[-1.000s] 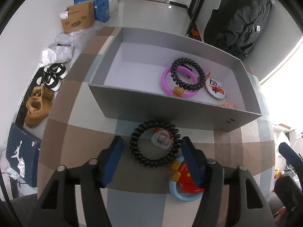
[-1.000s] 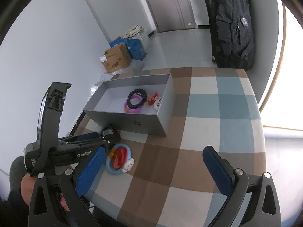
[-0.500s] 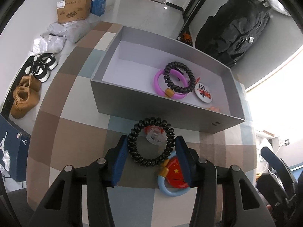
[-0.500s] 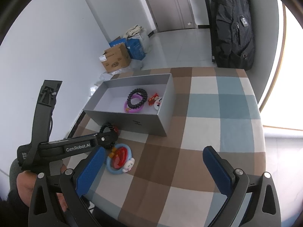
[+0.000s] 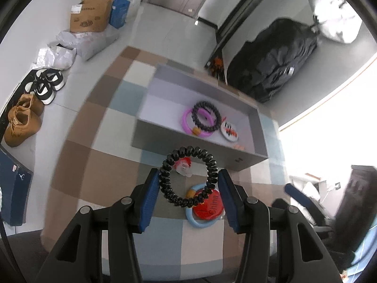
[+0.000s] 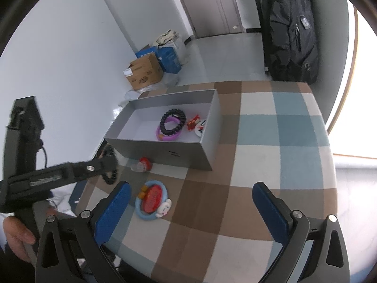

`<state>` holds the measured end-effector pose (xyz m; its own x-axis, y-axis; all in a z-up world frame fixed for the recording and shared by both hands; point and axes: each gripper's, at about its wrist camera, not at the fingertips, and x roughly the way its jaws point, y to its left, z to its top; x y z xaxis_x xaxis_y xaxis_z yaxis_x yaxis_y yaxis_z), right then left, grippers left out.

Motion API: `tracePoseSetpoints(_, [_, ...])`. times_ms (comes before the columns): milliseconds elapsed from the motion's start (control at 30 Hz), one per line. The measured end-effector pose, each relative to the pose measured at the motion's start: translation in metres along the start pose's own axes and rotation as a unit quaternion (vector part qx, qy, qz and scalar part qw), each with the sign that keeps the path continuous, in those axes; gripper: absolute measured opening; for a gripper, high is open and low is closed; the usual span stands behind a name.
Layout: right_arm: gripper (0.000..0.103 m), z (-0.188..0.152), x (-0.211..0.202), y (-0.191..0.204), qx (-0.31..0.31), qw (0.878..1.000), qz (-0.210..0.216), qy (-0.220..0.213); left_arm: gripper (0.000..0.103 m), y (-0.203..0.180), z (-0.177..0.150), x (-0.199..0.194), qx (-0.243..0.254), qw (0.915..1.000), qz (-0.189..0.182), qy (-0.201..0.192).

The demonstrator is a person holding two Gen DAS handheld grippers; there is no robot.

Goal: Organize jewelry
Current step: 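Grasp the red-capped small bottle with the right gripper while the left holds the bracelet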

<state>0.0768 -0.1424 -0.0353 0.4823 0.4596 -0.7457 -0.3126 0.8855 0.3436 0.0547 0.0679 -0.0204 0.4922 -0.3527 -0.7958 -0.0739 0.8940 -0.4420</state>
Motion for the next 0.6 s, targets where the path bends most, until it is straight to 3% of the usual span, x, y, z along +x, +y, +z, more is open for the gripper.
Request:
tracePoseSetpoints(233, [0.102,0.005,0.025,0.011,0.024,0.998,0.046,0.032,0.045,0.023,0.009,-0.026,-0.030,0.9985,-0.035,-0.029])
tracePoseSetpoints(600, [0.084,0.011,0.071,0.054,-0.013,0.996,0.052,0.070,0.045,0.053,0.014,-0.031,-0.058,0.9965,-0.053,-0.026])
